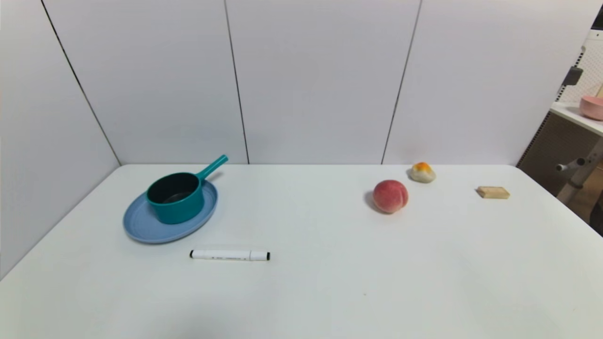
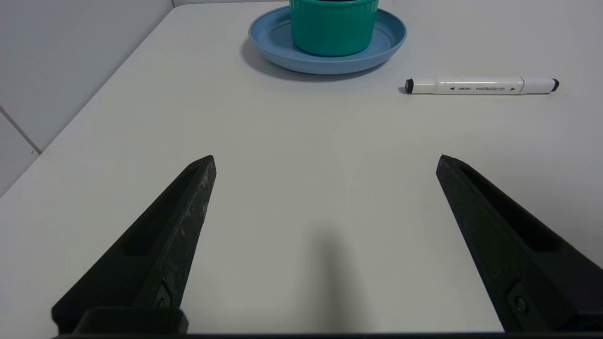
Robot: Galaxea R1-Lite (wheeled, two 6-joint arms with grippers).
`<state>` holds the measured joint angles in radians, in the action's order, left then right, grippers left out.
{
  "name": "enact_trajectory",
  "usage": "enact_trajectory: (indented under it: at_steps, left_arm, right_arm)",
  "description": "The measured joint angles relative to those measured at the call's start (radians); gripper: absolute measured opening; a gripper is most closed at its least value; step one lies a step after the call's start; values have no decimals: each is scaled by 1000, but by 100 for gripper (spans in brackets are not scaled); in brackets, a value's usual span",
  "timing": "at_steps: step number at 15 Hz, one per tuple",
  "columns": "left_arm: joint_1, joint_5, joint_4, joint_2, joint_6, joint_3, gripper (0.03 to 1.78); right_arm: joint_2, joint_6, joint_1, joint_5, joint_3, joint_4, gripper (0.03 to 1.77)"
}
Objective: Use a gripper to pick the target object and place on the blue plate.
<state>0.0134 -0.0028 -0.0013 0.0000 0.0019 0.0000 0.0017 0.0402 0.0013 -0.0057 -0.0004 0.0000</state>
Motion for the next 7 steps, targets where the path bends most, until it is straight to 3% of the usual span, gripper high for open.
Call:
enact_trajectory:
  at_steps: [7]
  left_arm:
    - [0, 0, 0, 0, 0, 0, 169]
  right_arm:
    - [0, 50, 0, -16, 0, 0, 170]
